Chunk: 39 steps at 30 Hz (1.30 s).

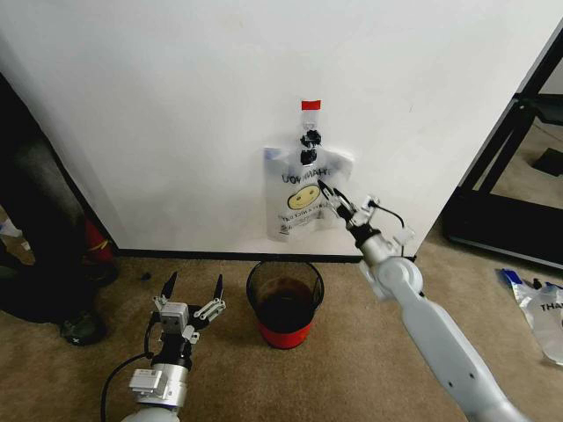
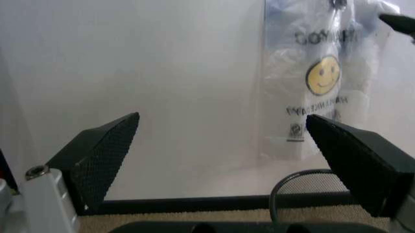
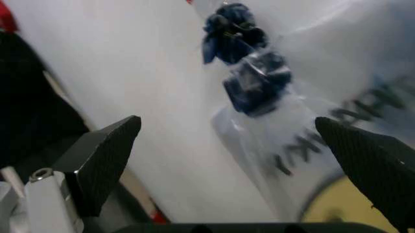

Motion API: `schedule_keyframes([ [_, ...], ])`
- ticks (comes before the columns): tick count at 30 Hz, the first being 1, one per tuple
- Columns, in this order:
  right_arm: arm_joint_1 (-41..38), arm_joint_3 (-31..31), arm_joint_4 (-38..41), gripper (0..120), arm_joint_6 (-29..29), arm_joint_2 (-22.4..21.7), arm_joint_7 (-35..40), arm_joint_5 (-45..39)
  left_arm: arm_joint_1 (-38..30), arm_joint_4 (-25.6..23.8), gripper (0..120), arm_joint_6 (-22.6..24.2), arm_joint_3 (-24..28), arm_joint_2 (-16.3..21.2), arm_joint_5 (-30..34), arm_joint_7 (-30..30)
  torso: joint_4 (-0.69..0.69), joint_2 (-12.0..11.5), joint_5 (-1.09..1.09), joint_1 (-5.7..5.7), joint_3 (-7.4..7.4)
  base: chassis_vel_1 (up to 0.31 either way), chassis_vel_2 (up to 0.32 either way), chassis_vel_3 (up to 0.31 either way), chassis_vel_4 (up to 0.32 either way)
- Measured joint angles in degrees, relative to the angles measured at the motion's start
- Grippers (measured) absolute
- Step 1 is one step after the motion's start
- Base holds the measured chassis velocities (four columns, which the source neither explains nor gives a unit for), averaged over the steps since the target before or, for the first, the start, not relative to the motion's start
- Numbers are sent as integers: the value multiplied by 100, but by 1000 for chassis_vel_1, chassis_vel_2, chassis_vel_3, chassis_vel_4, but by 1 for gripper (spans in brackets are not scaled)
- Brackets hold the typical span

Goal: Pick up the garbage bag from the wall and place it over the trash bin.

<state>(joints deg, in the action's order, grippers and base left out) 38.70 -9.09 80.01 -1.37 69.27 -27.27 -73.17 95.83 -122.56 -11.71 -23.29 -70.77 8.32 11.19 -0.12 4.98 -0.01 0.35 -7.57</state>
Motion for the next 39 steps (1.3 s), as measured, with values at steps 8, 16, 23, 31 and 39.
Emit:
schedule_keyframes([
  [8, -624, 163, -1027, 100, -144, 175, -570, -164, -148, 104, 100, -12, 104, 295, 11, -66, -1, 0, 0, 0, 0, 0, 0, 0, 0],
  [16, -1009, 114, -1749, 100, -329, 468, -1168, -14, -179, 105, 100, 12, 111, 229, 44, -64, 0, 0, 0, -1, 1, 0, 0, 0, 0],
  [23, -1240, 36, -2088, 100, -386, 627, -1357, 52, -308, 154, 100, 46, 116, 214, 104, -62, -1, 0, 0, -1, 1, 0, 0, 0, 0],
  [31, -1446, -4, -2286, 96, -422, 742, -1446, 40, -313, 160, 100, 71, 151, 193, 108, -59, -1, 1, 0, -1, 1, 0, 0, 0, 0],
  [39, -1492, 11, -2316, 72, -428, 826, -1457, 45, -420, 179, 100, 84, 133, 175, 155, -44, -1, 1, 1, -1, 1, 0, 0, 0, 0],
])
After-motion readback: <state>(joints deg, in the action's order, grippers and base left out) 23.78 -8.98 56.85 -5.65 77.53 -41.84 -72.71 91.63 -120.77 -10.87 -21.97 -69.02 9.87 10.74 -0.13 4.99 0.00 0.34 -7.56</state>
